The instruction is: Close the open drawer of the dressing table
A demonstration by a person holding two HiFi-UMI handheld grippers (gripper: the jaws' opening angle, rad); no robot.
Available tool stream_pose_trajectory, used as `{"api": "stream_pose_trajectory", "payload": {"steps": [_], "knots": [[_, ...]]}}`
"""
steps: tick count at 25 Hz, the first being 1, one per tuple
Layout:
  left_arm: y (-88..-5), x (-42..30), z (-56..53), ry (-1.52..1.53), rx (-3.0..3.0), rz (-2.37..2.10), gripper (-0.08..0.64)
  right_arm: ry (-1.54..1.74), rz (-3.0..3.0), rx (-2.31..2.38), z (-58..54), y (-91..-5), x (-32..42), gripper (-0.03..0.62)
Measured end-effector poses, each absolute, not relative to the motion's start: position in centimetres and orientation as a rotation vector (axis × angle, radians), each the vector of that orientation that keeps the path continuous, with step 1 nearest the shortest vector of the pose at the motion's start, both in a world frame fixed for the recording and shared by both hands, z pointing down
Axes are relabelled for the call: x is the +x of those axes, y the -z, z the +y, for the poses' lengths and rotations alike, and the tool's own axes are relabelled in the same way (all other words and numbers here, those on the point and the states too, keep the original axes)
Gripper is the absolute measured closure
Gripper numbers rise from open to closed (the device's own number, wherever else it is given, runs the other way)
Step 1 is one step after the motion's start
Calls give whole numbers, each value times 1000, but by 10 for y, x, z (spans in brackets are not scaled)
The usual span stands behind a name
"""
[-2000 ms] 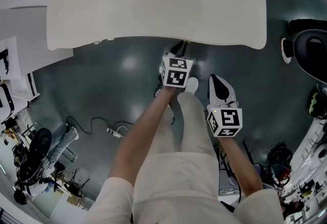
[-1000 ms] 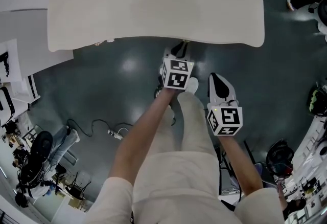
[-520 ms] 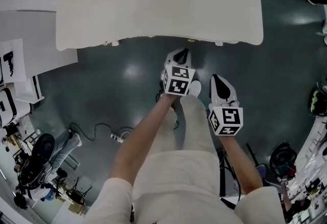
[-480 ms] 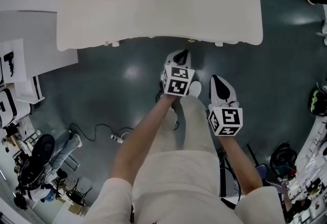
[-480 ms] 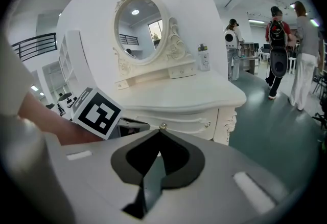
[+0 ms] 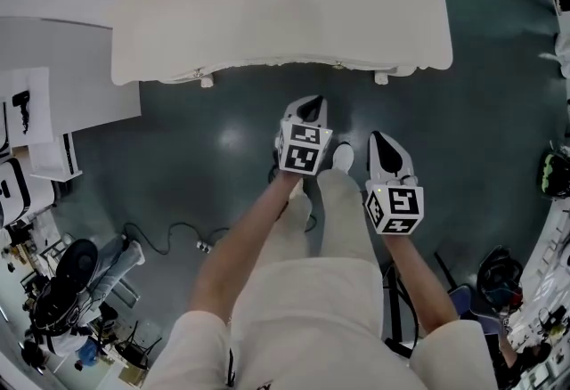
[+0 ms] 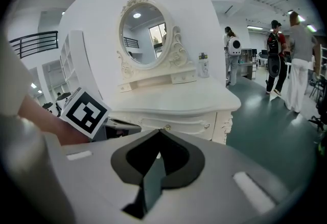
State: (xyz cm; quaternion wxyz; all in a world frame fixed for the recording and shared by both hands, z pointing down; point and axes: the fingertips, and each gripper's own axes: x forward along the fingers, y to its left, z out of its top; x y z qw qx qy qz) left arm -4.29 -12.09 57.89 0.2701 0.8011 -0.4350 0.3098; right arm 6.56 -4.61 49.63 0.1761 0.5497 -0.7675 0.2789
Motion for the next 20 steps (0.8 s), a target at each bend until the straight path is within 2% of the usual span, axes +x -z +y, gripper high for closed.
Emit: {"api": "stream_pose_trajectory", "payload": {"steps": [20], "knots": [[-487, -106, -51, -649, 2187, -1218, 551, -730, -2188, 1623, 4, -446, 26, 591]]}}
